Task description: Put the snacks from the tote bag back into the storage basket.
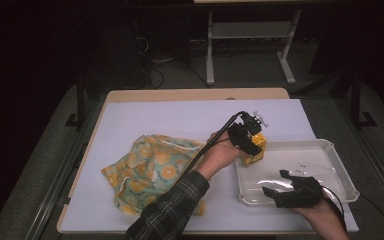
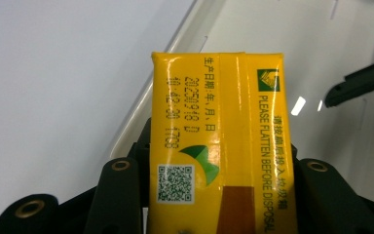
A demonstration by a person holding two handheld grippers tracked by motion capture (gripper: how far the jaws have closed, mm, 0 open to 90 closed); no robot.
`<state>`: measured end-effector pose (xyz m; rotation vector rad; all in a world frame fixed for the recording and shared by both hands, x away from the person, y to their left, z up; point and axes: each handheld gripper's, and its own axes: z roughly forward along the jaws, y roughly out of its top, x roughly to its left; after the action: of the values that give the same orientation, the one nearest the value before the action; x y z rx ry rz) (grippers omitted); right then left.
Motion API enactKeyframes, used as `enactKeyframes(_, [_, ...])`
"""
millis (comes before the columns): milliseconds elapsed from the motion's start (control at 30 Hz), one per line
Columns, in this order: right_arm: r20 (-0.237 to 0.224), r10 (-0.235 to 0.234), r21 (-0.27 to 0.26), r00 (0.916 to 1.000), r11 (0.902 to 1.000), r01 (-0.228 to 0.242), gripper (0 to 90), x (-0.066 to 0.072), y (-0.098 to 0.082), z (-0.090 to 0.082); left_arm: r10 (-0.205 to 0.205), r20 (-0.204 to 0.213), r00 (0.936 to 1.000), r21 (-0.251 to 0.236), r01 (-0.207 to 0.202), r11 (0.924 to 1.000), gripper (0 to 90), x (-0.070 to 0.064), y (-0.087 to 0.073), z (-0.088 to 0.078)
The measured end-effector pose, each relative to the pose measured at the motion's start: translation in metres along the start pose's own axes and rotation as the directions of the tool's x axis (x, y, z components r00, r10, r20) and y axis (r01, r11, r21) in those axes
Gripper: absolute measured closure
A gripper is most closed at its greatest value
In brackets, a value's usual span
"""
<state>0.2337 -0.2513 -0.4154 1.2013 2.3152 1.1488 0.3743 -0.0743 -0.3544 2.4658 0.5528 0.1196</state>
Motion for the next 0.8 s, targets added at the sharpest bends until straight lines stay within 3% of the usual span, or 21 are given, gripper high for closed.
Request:
enactKeyframes(367, [-0.002, 0.005, -0.002, 1.0000, 1.0000, -0.005, 14.4, -0.001, -0.001, -0.001, -0.014, -0.032, 0.9994, 0.018, 0.014, 0.9997, 54.2, 0.008, 0.010, 0.020])
enactKeyframes(800, [-0.005, 0.008, -0.009, 1.0000, 0.9999, -0.008, 14.4, -0.001, -0.001, -0.001, -0.016, -0.031, 0.9994, 0.042, 0.018, 0.9990, 53.7, 0.011, 0.013, 0.035])
